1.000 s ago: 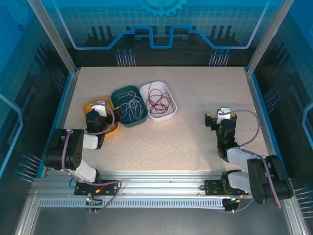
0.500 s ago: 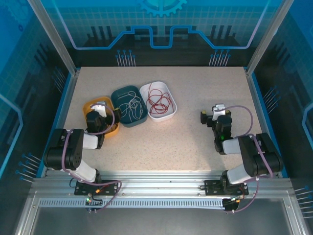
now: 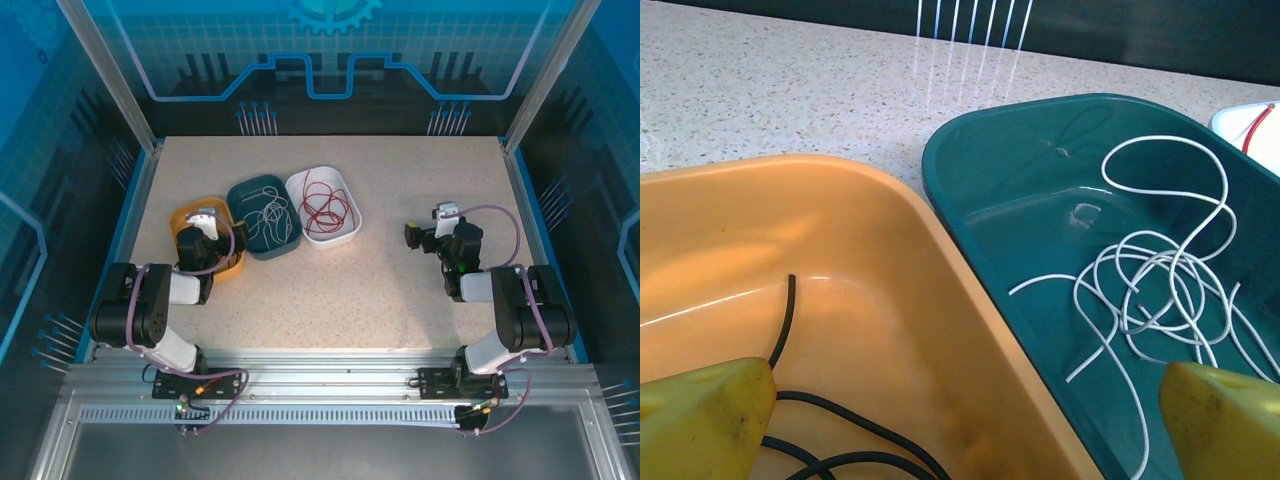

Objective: Untangle the cables

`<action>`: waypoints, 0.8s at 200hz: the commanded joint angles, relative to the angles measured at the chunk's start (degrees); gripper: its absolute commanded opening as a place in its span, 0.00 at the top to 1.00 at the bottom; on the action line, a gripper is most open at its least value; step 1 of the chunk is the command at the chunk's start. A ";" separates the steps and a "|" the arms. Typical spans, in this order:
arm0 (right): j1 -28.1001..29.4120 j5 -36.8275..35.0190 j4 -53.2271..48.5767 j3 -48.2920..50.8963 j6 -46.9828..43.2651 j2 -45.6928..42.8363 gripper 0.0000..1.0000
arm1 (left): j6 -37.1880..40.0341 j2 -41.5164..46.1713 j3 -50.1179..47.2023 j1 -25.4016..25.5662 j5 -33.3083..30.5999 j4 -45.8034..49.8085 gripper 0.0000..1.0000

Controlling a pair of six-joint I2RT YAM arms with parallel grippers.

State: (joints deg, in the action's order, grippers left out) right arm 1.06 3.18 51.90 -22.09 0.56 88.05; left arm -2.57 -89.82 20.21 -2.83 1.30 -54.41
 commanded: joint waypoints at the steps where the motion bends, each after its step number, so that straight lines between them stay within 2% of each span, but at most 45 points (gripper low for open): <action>1: -0.44 2.23 0.10 -0.22 -0.57 0.26 0.00 | 1.27 0.95 1.11 0.28 1.26 0.18 0.01; 160: 0.48 0.12 -0.61 -0.60 -1.06 0.28 0.00 | 1.79 0.90 1.37 0.37 2.04 0.73 0.01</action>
State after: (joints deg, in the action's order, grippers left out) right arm 1.10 3.49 50.98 -22.09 0.34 88.05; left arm -2.37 -89.82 20.23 -2.81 1.93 -54.19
